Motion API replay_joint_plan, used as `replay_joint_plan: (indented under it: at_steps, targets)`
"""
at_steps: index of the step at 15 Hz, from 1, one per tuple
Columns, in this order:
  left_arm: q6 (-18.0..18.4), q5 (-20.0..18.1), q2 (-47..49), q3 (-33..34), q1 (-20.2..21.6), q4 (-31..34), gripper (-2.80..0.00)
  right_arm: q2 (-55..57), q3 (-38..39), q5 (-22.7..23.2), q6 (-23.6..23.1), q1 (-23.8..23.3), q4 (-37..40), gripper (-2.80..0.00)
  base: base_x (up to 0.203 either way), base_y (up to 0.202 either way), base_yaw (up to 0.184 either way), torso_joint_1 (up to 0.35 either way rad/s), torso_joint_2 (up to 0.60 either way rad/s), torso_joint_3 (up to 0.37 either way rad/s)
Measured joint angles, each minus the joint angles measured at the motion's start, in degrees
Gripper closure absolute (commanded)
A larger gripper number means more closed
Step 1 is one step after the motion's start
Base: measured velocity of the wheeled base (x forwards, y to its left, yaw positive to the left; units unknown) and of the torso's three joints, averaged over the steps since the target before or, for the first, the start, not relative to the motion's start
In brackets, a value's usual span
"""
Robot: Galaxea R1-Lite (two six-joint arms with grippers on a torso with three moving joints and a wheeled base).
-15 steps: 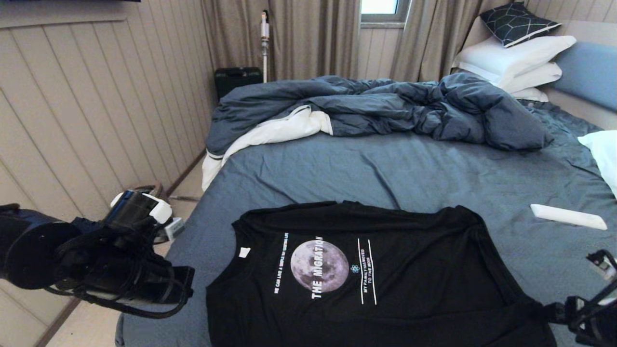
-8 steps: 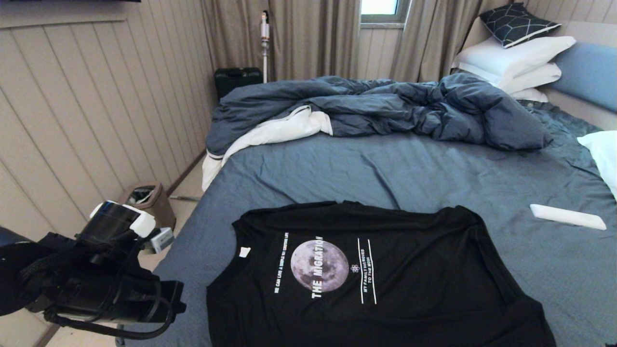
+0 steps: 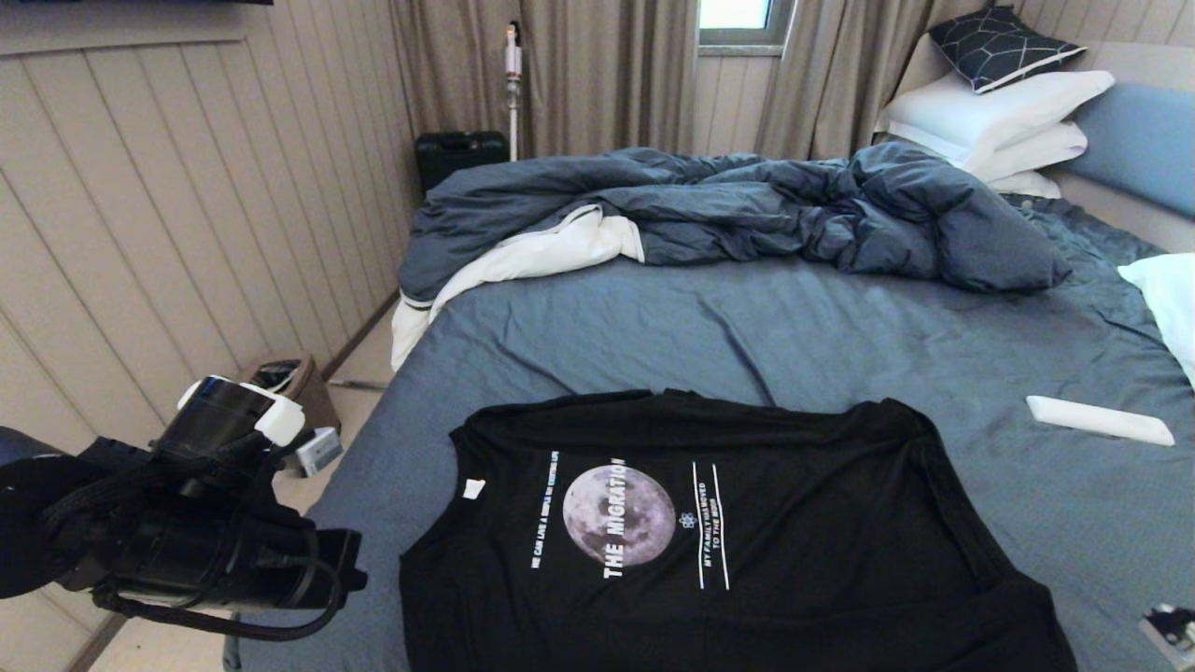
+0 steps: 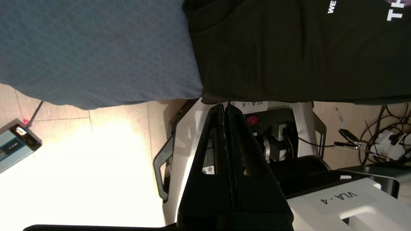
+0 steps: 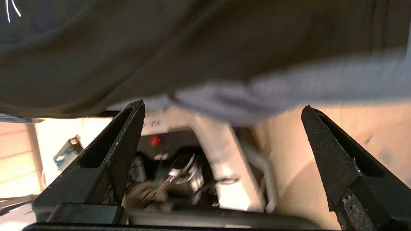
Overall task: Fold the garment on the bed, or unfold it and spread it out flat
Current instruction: Fold the black T-shirt
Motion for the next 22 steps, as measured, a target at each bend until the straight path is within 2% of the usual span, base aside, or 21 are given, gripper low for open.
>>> replay_joint_plan:
  at_steps: [3,6,8,9,11,17,22]
  targets:
    - [-0.09,-0.06,0.49,-0.25,0.0,-0.02,0.0,5.37,-1.75,0.51,-0.32,2.87,-2.49,-2.8,0.0,0.0,0.0,0.0,0.0,0.0]
    - [-0.11,-0.01,0.66,-0.25,0.04,-0.15,0.0,10.36,-8.25,0.87,0.04,6.43,-2.51,-2.8,0.0,0.0,0.0,0.0,0.0,0.0]
    - [-0.17,0.0,0.69,-0.25,0.04,-0.17,0.0,13.36,-13.18,0.88,1.94,9.6,-2.45,-2.8,0.0,0.0,0.0,0.0,0.0,0.0]
    - [-0.21,0.02,0.66,-0.2,0.04,-0.17,0.0,14.49,-15.55,0.78,3.71,10.98,-2.38,0.0,0.0,0.0,0.0,0.0,0.0,0.0]
    - [-0.13,0.18,0.49,-0.17,0.04,-0.17,0.0,15.06,-18.17,0.56,6.86,12.73,-2.25,0.0,0.0,0.0,0.0,0.0,0.0,0.0]
    - [-0.11,0.07,0.83,-0.12,0.04,-1.24,0.0,6.65,-19.52,0.2,8.12,12.92,3.8,0.0,0.0,0.0,0.0,0.0,0.0,0.0]
    - [-0.32,0.4,2.49,1.22,0.04,-1.22,0.0,0.2,-20.25,-0.44,7.79,5.38,12.97,0.0,0.0,0.0,0.0,0.0,0.0,0.0]
